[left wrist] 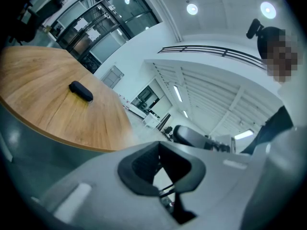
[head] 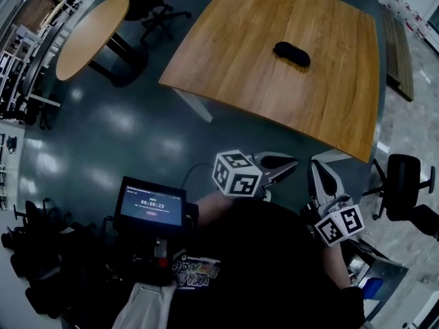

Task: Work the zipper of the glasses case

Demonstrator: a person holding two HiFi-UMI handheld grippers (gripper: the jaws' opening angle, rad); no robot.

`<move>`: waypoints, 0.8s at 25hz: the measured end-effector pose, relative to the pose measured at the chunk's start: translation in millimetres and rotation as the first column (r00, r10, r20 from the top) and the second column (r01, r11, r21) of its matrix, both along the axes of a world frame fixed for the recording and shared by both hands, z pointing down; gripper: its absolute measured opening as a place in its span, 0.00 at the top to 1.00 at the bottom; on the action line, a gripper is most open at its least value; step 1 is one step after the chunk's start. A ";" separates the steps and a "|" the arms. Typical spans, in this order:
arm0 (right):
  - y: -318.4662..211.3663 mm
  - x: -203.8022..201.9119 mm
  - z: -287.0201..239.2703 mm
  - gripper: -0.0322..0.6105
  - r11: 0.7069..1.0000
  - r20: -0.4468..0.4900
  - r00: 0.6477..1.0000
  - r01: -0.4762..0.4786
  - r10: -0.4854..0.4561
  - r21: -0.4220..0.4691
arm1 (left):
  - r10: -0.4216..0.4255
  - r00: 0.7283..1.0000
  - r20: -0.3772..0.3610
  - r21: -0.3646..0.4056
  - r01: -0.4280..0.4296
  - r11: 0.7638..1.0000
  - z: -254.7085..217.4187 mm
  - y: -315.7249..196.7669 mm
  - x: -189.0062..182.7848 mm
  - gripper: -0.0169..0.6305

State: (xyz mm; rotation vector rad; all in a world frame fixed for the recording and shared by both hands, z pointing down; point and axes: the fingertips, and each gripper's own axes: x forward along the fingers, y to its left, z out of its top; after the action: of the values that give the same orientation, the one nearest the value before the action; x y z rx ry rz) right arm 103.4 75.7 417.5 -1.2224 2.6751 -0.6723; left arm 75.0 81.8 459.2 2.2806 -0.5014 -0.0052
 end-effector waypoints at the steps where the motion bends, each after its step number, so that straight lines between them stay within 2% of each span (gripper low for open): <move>1: 0.4 1.4 0.1 0.94 1.000 0.001 1.000 -0.001 0.001 0.000 | 0.002 1.000 0.001 0.001 -0.002 1.000 -0.2 0.6 1.7 0.97; 20: 3.9 12.8 4.5 0.94 1.000 0.004 1.000 -0.016 0.016 0.002 | -0.004 1.000 -0.005 -0.007 0.004 1.000 4.2 2.5 7.3 0.97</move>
State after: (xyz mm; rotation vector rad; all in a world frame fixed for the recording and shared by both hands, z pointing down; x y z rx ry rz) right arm 116.2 79.6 422.1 -1.2392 2.6588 -0.6697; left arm 82.3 84.3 463.4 2.2722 -0.5023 -0.0112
